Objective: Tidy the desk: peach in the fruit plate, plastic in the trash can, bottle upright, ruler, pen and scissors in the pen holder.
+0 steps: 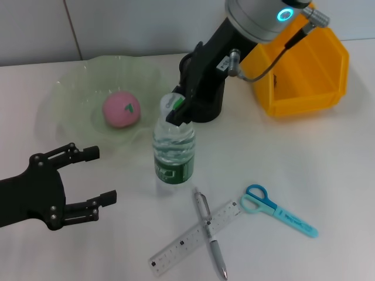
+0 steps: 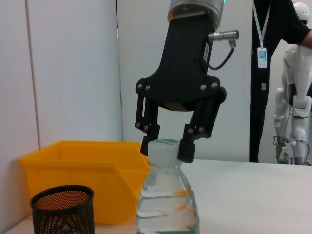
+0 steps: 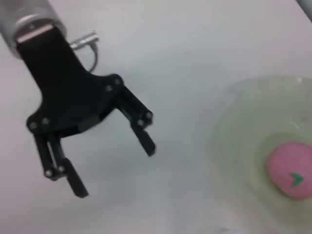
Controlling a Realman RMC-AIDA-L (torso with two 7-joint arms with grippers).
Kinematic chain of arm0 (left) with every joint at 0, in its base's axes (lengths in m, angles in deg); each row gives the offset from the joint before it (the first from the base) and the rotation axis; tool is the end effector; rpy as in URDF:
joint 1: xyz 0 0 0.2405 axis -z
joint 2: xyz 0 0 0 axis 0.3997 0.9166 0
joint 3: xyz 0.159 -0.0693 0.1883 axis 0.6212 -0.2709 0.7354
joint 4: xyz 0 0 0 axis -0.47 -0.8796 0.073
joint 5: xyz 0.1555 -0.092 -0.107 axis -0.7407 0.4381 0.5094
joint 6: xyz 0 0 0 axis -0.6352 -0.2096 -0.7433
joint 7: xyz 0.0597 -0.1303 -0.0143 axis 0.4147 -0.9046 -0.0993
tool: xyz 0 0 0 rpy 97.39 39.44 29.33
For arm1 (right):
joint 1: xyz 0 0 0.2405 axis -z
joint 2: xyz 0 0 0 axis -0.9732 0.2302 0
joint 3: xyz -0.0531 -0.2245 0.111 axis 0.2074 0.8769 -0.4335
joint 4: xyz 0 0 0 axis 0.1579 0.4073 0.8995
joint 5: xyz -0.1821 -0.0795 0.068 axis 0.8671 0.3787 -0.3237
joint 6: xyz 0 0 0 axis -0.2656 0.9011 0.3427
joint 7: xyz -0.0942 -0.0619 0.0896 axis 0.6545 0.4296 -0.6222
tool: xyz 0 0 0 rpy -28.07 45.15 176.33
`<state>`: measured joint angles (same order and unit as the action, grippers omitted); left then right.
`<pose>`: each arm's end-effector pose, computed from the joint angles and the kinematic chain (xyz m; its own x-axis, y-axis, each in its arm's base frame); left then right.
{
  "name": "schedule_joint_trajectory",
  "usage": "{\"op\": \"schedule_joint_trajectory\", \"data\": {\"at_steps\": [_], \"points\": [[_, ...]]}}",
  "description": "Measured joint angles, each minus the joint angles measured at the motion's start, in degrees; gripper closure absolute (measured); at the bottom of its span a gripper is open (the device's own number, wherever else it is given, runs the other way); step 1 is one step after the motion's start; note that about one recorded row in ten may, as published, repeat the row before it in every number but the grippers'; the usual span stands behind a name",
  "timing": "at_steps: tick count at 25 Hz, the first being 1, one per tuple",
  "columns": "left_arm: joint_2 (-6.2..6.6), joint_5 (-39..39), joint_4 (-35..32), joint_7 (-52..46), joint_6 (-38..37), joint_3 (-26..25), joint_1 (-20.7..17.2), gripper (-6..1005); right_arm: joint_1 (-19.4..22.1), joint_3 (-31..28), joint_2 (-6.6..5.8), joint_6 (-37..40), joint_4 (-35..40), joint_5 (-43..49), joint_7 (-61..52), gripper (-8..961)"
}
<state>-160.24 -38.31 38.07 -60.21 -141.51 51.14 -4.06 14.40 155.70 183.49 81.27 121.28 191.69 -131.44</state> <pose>-0.2801 0.2736 0.0202 0.8186 0.0196 0.5741 0.1961 -0.9490 -0.2471 0.0203 0.3799 0.0083 0.9524 -0.1716 0.2520 -0.1392 -0.9801 -0.1414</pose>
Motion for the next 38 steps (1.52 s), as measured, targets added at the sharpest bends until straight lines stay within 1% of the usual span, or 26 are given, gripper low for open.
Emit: {"op": "schedule_joint_trajectory", "data": {"at_steps": [5,6,9,20,25,27,32,38], "points": [[-0.23,0.0,0.0,0.2,0.5,-0.2,0.1,171,-2.1,0.1,0.07,-0.8,-3.1,-0.9,2.6,530],[-0.23,0.0,0.0,0.2,0.5,-0.6,0.1,171,-3.1,0.1,0.08,-1.2,-4.8,-1.0,3.7,530],[-0.24,0.0,0.8,0.6,0.6,-2.2,0.0,171,-4.1,0.3,0.11,-1.8,-6.6,-1.0,5.2,530],[-0.36,0.0,2.2,2.0,0.7,-2.4,0.0,172,-4.2,2.2,0.14,-2.0,-6.8,-3.7,7.7,530],[0.06,-0.1,2.2,1.7,0.8,-3.0,-0.2,172,-4.9,2.7,0.25,-3.3,-7.3,-4.7,9.0,530],[0.26,-0.2,2.2,1.7,0.8,-3.2,-0.7,172,-5.8,4.0,0.3,-5.1,-8.6,-5.5,9.2,530],[0.81,-0.5,2.2,2.0,0.9,-5.0,-2.0,172,-6.8,4.5,0.34,-6.4,-10.2,-6.0,9.6,530],[1.01,-0.6,2.2,2.3,1.0,-5.3,-2.9,172,-7.4,4.6,0.36,-6.8,-11.0,-6.0,9.8,530]]}}
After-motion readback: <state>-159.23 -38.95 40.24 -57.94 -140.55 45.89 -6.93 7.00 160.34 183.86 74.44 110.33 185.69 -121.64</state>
